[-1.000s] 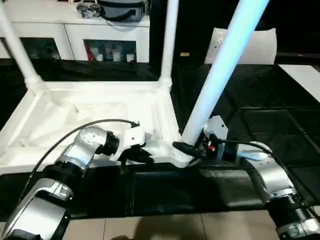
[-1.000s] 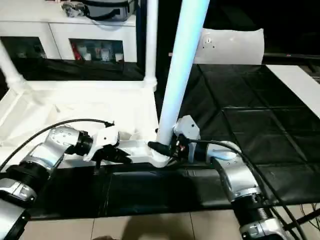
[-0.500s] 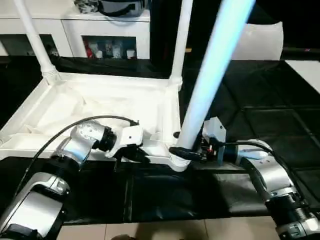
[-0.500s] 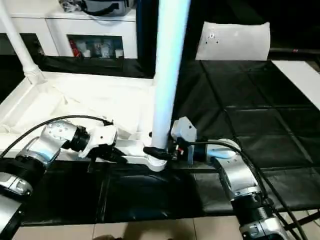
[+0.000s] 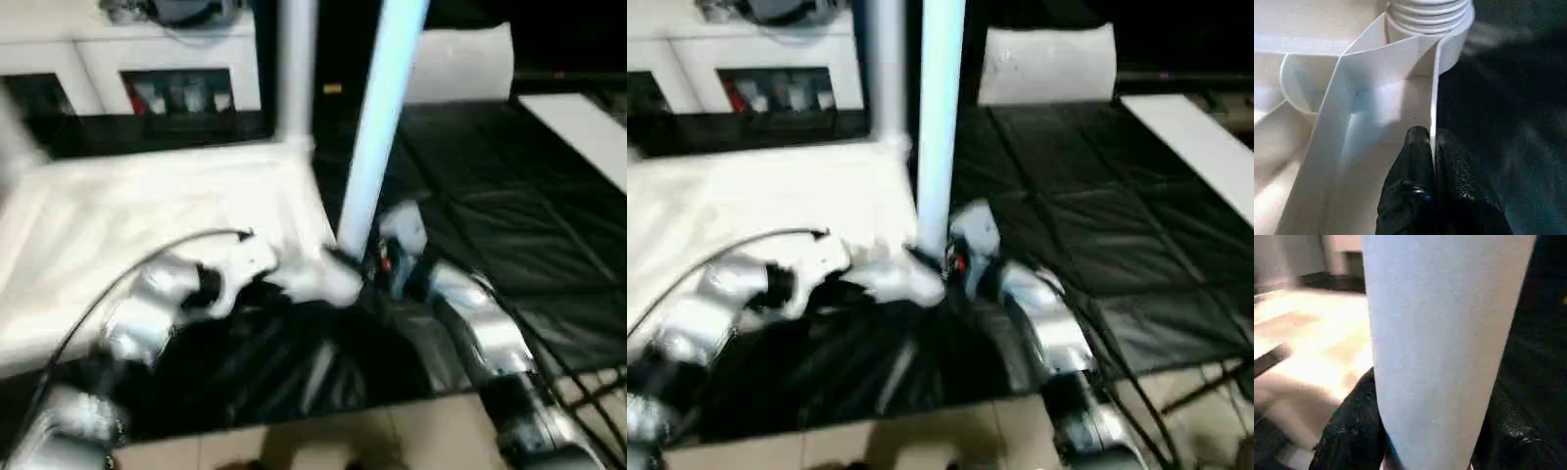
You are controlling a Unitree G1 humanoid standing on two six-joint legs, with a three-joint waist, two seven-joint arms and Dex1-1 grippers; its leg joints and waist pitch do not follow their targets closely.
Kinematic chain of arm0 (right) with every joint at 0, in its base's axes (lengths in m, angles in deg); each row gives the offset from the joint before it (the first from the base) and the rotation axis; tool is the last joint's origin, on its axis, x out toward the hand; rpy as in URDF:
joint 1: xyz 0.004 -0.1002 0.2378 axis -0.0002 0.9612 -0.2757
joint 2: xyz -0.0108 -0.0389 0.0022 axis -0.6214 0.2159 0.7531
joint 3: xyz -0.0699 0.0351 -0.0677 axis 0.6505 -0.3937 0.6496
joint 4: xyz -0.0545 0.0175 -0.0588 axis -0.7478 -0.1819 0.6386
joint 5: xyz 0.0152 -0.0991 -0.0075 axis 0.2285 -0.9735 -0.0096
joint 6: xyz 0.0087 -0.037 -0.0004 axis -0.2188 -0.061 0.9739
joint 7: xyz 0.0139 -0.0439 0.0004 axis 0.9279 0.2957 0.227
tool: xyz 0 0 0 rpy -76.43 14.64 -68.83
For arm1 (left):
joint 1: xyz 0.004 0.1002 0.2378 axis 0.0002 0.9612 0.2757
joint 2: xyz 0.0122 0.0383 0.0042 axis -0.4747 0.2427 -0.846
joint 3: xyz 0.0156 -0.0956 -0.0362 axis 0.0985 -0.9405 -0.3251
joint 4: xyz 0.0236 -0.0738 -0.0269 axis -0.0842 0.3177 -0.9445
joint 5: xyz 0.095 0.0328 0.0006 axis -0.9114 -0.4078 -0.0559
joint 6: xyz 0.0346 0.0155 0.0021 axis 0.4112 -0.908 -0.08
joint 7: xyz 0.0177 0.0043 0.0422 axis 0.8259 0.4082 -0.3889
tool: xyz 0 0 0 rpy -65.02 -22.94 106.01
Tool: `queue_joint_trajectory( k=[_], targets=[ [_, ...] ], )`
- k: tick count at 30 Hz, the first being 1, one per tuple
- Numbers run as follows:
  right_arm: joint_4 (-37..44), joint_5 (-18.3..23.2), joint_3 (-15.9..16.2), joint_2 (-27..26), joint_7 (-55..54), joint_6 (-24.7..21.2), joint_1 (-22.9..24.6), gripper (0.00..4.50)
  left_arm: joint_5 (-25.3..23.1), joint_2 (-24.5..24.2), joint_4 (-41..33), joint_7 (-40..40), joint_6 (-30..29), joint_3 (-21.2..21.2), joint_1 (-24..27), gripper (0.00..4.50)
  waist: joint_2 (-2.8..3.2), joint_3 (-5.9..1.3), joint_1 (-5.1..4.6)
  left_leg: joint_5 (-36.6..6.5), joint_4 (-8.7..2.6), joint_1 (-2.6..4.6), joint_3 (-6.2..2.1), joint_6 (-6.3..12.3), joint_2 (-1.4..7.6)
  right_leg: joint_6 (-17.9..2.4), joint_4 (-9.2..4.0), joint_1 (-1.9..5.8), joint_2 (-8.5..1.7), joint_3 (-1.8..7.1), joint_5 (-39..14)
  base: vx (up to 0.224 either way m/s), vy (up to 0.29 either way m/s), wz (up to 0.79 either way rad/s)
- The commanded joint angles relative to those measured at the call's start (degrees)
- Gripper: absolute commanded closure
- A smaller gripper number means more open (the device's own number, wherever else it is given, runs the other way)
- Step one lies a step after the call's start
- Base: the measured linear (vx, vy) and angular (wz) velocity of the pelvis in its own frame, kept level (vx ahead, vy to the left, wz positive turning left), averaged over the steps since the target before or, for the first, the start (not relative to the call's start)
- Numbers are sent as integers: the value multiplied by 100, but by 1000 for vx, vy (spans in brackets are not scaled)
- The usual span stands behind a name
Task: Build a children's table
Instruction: Insert table leg to table base
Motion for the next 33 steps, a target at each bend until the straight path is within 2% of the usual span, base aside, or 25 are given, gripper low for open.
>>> queue_joint_trajectory(
  k=[1, 2, 3, 4, 5, 6, 7, 8, 9, 10, 13, 15, 19, 22, 24, 26, 27, 28, 29, 32, 33],
  targets=[
    [-1050, -390, 196, -167, -572, -422, 191, 260, 174, 485, -570, -529, -314, -83, -69, 450, -118, -176, -93, -1393, -715, -82, -329, -100, 730, -735, -713, 54, -434, 476, -2820, 0, 0, 0],
    [-1050, -390, 196, -167, -572, -422, 191, 260, 174, 485, -570, -529, -314, -83, -69, 450, -47, -224, -98, -1798, -732, 26, -355, -139, 782, -866, -622, 49, -457, 521, -2396, 0, 0, 0],
    [-1290, -434, 156, -301, -829, -338, 44, 260, 197, 820, -627, -858, -438, -57, -126, 450, -59, -271, -114, -2073, -757, 76, -275, -107, 728, -1152, -650, 61, -504, 604, -1836, 0, 0, 0],
    [-1355, -439, 149, -339, -875, -321, 5, 260, 206, 915, -623, -960, -450, -49, -152, 450, -80, -254, -107, -1850, -760, -4, -218, 70, 658, -1267, -690, 126, -556, 619, -1670, 0, 0, 0],
    [-1446, -470, 140, -388, -970, -295, -42, 260, 227, 986, -627, -1062, -494, -21, -185, 450, -133, -238, -101, -1811, -760, -34, -186, 159, 633, -1189, -733, 136, -573, 615, -1956, 0, 0, 0],
    [-1505, -493, 134, -419, -1035, -278, -73, 260, 241, 1013, -634, -1115, -531, -2, -204, 450, -153, -237, -66, -1663, -720, -42, -171, 253, 619, -1043, -786, 146, -636, 628, -2464, 0, 0, 0],
    [-1545, -496, 130, -453, -1063, -274, -91, 260, 233, 1016, -505, -1179, -429, 1, -289, 450, -153, -239, -49, -1541, -717, -46, -162, 317, 618, -916, -820, 135, -628, 637, -2697, 0, 0, 0],
    [-1573, -495, 125, -473, -1077, -269, -103, 260, 214, 1014, -430, -1232, -392, -27, -347, 450, -139, -251, -38, -1515, -720, -22, -162, 320, 638, -898, -819, 122, -620, 644, -2671, 0, 0, 0],
    [-1634, -493, 114, -510, -1110, -250, -130, 260, 166, 1013, -325, -1346, -382, -109, -451, 450, -173, -257, -43, -1447, -735, -21, -153, 358, 655, -901, -794, 112, -588, 641, -2500, 0, 0, 0],
    [-1634, -493, 114, -510, -1110, -250, -130, 260, 166, 1013, -325, -1346, -382, -109, -451, 450, -155, -263, -37, -1424, -744, -6, -143, 372, 667, -937, -784, 104, -576, 645, -2321, 0, 0, 0],
    [-1739, -474, 16, -577, -1227, -191, -132, 260, 53, 934, -381, -1443, -533, -222, -478, 450, -152, -271, -22, -1330, -751, -14, -116, 414, 673, -1013, -756, 114, -576, 653, -2046, 0, 0, 0],
    [-1834, -472, -35, -618, -1291, -117, -136, 260, 74, 825, -337, -1503, -517, -247, -460, 450, -147, -271, -20, -1418, -746, 1, -105, 393, 670, -1012, -769, 99, -584, 656, -2147, 0, 0, 0],
    [-1864, -488, -76, -643, -1383, -77, -140, 260, 96, 712, -268, -1480, -397, -221, -429, 450, -161, -259, -22, -1687, -756, 11, -115, 289, 663, -857, -818, 74, -589, 663, -2650, 0, 0, 0],
    [-1882, -357, -197, -702, -1333, -61, -146, 260, 114, 659, -255, -1433, -317, -204, -383, 450, -155, -274, -19, -1690, -758, 23, -112, 268, 670, -818, -823, 58, -586, 672, -2664, 0, 0, 0],
    [-1857, -298, -243, -718, -1284, 1, -133, 190, 86, 591, -228, -1370, -169, -147, -337, 450, -159, -277, -15, -1676, -762, 23, -112, 274, 674, -830, -819, 61, -586, 674, -2595, 0, 0, 0],
    [-1864, -269, -283, -732, -1285, 37, -133, 188, 89, 563, -198, -1359, -109, -134, -324, 450, -152, -304, -18, -1542, -748, 17, -98, 310, 669, -922, -802, 68, -582, 681, -2382, 0, 0, 0],
    [-1864, -256, -297, -737, -1286, 33, -133, 169, 94, 558, -190, -1356, -100, -136, -323, 450, -168, -342, 7, -1234, -731, -19, -78, 367, 675, -953, -762, 114, -597, 690, -1986, 0, 0, 0],
    [-1846, -249, -303, -735, -1282, 33, -114, 155, 101, 527, -162, -1325, -53, -120, -320, 450, -168, -320, 4, -1114, -757, -28, -68, 447, 681, -1039, -728, 100, -547, 671, -1794, 0, 0, 0],
    [-1821, -244, -305, -726, -1267, 38, -79, 146, 109, 475, -105, -1285, 38, -99, -326, 450, -150, -323, 11, -1149, -753, -14, -61, 464, 677, -1055, -736, 91, -541, 666, -1836, 0, 0, 0],
    [-1781, -265, -303, -703, -1210, 82, -5, 141, 127, 377, -19, -1196, 195, -49, -345, 450, -160, -330, 44, -1159, -729, 10, -6, 457, 661, -1062, -768, 88, -559, 684, -1983, 0, 0, 0],
    [-1715, -252, -335, -677, -1162, 70, 62, 113, 133, 340, 28, -1171, 251, -55, -350, 450, -157, -343, 58, -1096, -722, 11, 4, 447, 665, -1041, -767, 96, -564, 687, -1997, 0, 0, 0]
  ],
)
